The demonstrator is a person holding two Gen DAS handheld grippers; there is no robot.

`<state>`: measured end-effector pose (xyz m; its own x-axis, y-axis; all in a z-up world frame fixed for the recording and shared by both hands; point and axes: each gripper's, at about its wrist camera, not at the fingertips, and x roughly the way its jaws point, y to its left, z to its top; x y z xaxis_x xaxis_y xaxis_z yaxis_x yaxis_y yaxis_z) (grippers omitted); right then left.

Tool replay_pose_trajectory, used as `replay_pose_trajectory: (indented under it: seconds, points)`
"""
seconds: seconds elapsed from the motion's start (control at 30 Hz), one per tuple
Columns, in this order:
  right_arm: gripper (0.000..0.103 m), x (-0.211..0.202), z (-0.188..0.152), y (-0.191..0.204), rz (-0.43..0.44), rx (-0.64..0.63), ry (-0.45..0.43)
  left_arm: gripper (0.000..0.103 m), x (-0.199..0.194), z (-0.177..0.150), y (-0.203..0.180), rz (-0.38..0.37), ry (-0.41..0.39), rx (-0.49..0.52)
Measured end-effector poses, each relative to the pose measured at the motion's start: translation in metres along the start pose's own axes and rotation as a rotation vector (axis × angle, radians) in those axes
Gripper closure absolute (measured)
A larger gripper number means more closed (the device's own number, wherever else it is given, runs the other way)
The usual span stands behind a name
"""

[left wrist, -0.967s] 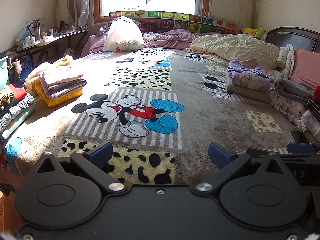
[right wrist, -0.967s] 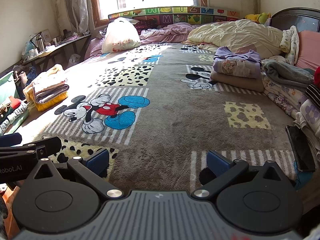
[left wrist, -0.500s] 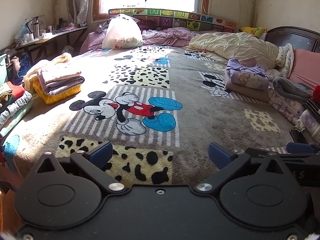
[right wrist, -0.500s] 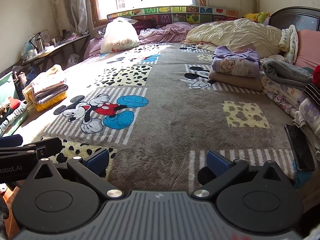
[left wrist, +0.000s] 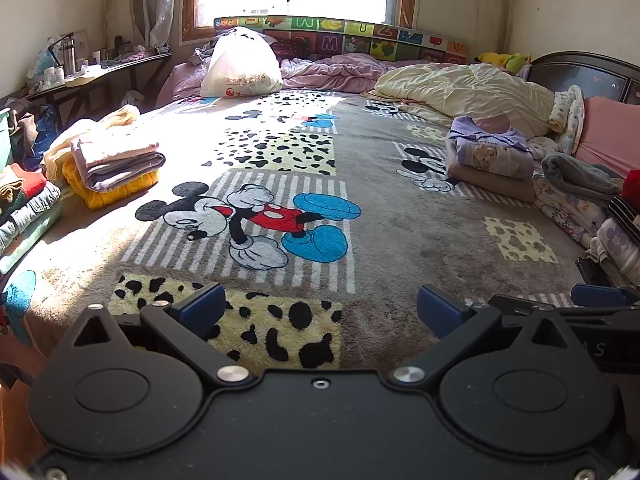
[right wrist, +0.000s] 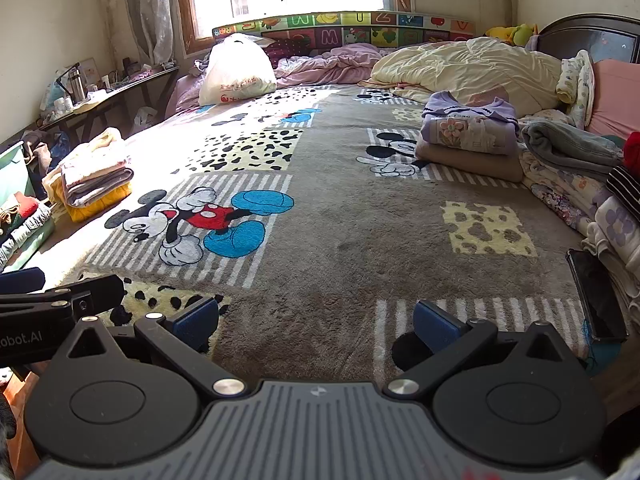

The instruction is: Fold clothes

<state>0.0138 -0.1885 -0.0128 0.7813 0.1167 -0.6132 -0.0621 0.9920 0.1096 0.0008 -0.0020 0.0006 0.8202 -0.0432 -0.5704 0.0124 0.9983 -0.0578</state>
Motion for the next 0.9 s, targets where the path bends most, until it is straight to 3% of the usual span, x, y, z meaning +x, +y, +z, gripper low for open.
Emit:
replay_pose_trajectory:
  seconds: [0.9]
  points:
    - [0.000, -0.0001, 0.0010, -0.0083, 0.004, 0.010, 0.007, 0.000, 0.0009, -0.0019, -0.0029, -0.005, 0.004, 0.006]
